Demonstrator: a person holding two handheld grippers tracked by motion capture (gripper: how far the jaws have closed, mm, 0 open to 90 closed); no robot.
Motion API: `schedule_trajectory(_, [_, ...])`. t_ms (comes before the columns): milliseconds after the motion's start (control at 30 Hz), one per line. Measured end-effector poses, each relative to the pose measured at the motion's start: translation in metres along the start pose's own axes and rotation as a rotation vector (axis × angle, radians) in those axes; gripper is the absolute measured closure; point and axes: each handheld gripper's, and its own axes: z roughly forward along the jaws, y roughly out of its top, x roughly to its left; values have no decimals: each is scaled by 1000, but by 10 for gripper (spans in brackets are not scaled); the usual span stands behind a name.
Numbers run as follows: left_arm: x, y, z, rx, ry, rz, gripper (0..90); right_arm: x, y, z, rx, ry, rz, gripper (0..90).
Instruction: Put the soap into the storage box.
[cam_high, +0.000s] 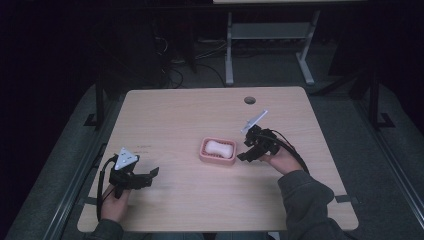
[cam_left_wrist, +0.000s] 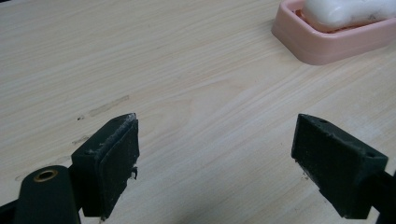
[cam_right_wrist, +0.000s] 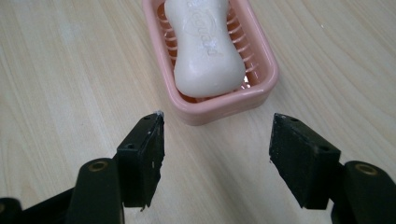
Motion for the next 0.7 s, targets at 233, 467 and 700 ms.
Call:
schedule_trajectory(233, [0, 0, 0, -1, -1, 2, 147, 1, -7, -2, 13, 2, 17, 339])
schedule_trajectory(467, [0, 0, 0, -5, -2, 4, 147, 3, -13, -4, -6, -2, 19, 341])
schedule_trajectory(700, [-1, 0, 1, -4, 0, 2, 147, 4, -24, -7, -3, -4, 40, 339])
